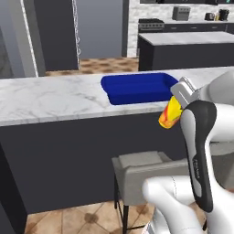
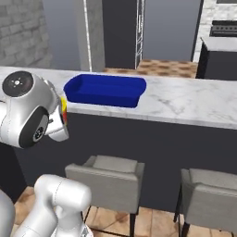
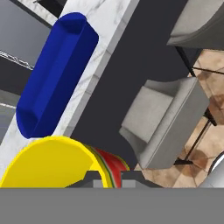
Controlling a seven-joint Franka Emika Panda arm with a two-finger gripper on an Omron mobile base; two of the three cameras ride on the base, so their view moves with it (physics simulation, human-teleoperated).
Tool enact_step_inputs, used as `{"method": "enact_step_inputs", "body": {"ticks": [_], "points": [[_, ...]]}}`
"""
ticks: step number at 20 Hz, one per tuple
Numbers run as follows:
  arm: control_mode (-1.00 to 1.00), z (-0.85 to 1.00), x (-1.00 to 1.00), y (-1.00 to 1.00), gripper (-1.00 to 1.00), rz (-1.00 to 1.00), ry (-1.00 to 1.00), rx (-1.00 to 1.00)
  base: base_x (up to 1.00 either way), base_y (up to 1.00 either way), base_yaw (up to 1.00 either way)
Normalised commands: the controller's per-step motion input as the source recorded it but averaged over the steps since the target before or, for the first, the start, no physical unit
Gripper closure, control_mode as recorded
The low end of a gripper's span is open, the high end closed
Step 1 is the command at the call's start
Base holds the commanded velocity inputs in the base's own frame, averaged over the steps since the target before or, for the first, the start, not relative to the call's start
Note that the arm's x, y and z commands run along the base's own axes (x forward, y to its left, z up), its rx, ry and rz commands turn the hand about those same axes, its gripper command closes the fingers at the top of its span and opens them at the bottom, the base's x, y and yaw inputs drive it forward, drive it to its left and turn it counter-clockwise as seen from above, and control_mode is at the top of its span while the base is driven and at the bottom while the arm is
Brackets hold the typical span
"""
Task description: There is a tray on the dining counter. Grab the cup, mug, and pitcher and place them on the tray. The pitcher may be placed next to the tray if it cannot fit the tray.
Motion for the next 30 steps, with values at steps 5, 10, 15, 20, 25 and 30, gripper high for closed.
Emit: {"method": "enact_step_inputs", "body": {"ticks": [5,10,15,20,25,30], "points": [[1.00,0.00,0.00,0.00,1.00,0.00,0.00,0.00,0.50,0.00,0.00],[1.00,0.00,0.00,0.00,1.00,0.00,0.00,0.00,0.46,0.00,0.00],[1.00,0.00,0.00,0.00,1.00,0.00,0.00,0.00,0.28,0.00,0.00],[-1.00,0.00,0.02,0.00,1.00,0.00,0.00,0.00,0.04,0.00,0.00],[-1.00,0.05,0.00,0.14,1.00,0.00,0.02,-0.05,0.00,0.00,0.00],[-1.00,0.48,0.00,0.31,1.00,0.04,0.07,-0.11,0.00,0.00,0.00]]}}
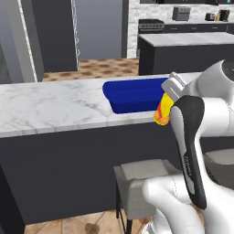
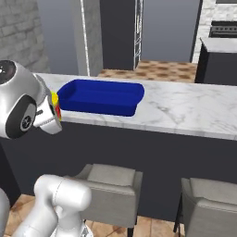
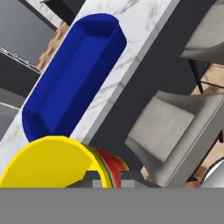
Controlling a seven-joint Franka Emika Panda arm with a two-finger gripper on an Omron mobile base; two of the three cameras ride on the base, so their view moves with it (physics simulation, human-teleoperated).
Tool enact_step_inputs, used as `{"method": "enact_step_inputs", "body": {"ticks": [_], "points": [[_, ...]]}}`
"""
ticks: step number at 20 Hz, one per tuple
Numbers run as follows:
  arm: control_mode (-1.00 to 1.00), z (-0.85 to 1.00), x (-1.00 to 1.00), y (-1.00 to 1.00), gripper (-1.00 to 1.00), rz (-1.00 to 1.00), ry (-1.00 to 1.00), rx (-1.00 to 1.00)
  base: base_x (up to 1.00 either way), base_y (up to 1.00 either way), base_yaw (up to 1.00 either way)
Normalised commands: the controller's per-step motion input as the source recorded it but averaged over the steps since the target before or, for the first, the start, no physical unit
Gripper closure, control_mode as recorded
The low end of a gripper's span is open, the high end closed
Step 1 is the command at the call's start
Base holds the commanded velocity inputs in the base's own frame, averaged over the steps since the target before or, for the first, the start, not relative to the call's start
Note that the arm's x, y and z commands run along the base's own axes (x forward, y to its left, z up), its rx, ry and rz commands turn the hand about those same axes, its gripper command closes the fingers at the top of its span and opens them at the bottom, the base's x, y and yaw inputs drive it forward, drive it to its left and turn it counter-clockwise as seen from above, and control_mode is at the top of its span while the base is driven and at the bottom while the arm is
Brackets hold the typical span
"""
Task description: There is a tray on the dining counter. Grab the cup, mug, and pitcher and place them on the tray. The pitcher may be placed next to the tray if it cannot fit the tray.
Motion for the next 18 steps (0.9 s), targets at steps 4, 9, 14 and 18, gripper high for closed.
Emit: {"method": "enact_step_inputs", "body": {"ticks": [4,9,14,18], "points": [[-1.00,0.77,0.00,0.06,1.00,0.07,0.09,-0.05,0.00,0.00,0.00],[-1.00,0.68,0.00,0.02,1.00,0.11,0.02,-0.06,0.00,0.00,0.00],[-1.00,0.18,0.12,-0.08,1.00,0.11,0.00,-0.01,0.00,0.00,0.00],[-1.00,0.05,0.45,0.00,1.00,0.12,0.02,0.00,0.00,0.00,0.00]]}}
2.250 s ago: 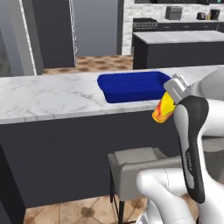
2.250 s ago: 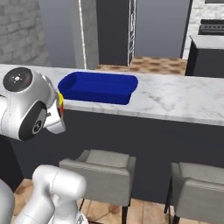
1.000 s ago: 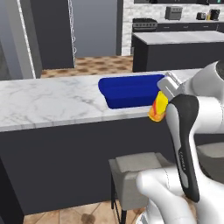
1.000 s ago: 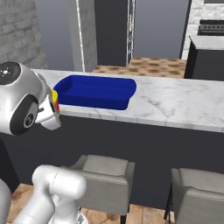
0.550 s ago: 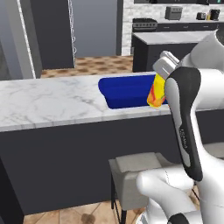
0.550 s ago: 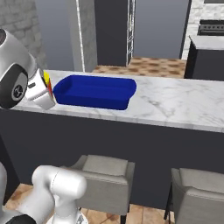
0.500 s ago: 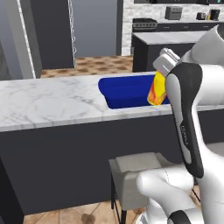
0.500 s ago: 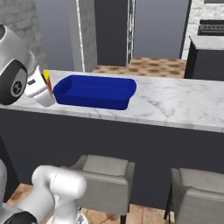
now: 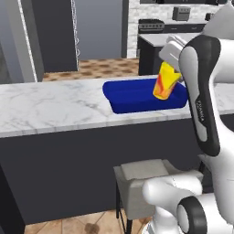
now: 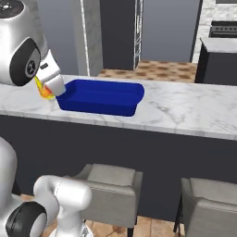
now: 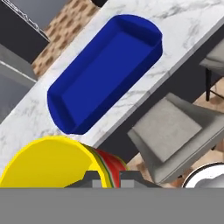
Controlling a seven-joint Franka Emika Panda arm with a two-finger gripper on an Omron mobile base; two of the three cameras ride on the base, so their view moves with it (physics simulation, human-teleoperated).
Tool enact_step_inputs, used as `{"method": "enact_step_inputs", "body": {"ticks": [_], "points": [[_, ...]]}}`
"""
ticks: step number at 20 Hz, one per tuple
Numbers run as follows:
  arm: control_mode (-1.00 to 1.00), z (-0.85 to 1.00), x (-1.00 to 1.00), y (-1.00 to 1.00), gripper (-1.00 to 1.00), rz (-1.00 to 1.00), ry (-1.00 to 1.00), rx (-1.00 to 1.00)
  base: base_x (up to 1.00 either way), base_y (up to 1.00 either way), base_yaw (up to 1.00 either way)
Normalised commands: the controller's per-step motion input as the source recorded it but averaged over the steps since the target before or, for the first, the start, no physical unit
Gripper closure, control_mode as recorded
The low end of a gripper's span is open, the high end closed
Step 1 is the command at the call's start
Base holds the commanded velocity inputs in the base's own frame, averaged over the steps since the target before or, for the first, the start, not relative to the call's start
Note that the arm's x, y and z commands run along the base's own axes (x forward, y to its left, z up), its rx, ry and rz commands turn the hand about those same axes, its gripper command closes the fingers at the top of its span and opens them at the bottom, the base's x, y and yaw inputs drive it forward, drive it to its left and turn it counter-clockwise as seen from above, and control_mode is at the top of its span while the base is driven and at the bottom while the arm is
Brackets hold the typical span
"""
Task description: There is a tray on the dining counter. Grab the cup, mug, and pitcher and place them on the tray. The pitcher may be placed next to the tray if it cannot fit the tray.
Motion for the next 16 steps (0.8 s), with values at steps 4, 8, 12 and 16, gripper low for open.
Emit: {"method": "enact_step_inputs", "body": {"ticks": [4,8,12,16], "points": [[-1.00,0.00,0.63,0.00,1.00,0.11,0.11,0.00,0.00,0.00,0.00],[-1.00,0.00,0.59,0.00,1.00,0.11,0.10,-0.02,0.00,0.00,0.00],[-1.00,0.00,0.56,0.15,1.00,0.12,0.14,-0.14,0.00,0.00,0.00],[-1.00,0.00,0.54,0.26,1.00,0.11,0.15,-0.17,0.00,0.00,0.00]]}}
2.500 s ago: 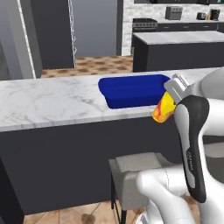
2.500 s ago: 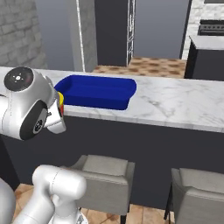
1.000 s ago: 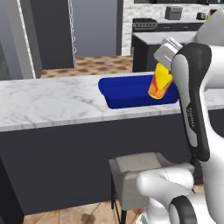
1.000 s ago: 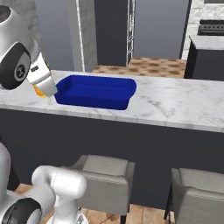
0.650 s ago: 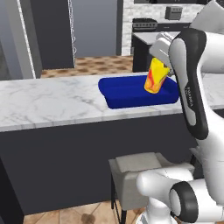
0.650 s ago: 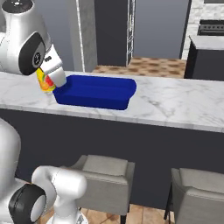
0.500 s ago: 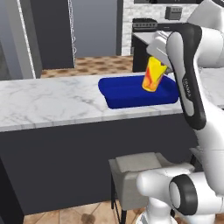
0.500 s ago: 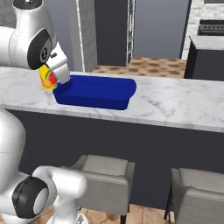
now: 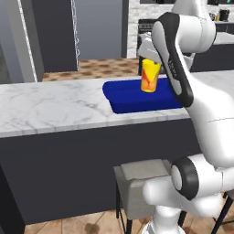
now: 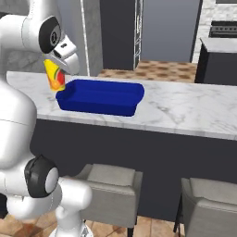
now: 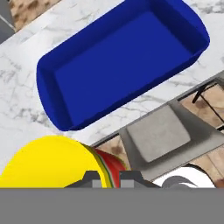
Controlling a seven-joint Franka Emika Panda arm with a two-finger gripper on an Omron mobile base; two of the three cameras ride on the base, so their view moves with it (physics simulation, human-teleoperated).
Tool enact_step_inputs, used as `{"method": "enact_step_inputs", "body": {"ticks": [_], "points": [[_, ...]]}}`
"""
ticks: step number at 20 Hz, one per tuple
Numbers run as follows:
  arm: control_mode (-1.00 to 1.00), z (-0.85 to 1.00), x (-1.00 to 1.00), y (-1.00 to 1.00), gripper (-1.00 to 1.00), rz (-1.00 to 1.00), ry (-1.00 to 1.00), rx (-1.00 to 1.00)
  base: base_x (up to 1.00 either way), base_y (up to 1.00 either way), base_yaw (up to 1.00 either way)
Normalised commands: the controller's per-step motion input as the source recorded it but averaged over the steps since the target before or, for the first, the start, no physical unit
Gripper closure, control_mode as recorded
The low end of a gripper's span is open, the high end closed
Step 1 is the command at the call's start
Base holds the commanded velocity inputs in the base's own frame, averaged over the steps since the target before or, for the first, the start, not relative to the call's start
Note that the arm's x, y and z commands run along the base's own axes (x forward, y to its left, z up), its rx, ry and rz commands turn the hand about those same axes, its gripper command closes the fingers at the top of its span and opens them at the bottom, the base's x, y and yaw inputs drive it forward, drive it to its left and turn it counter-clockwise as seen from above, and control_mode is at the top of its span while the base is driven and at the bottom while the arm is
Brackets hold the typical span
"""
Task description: There is a tray on the dining counter. Grab the cup, mug, and pitcher and place them on the tray. The pitcher may be placed next to the tray if it cannot fit the tray.
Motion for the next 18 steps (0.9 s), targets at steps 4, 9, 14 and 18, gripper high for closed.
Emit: {"method": "enact_step_inputs", "body": {"ticks": [4,9,14,18], "points": [[-1.00,-0.09,0.51,0.09,1.00,0.11,0.03,-0.11,0.00,0.00,0.00],[-1.00,-0.38,0.58,0.09,1.00,0.11,0.00,-0.07,0.00,0.00,0.00],[-1.00,-0.57,0.47,0.21,1.00,0.10,-0.05,-0.08,0.00,0.00,0.00],[-1.00,-0.13,0.26,0.04,1.00,0.09,-0.21,-0.01,0.00,0.00,0.00]]}}
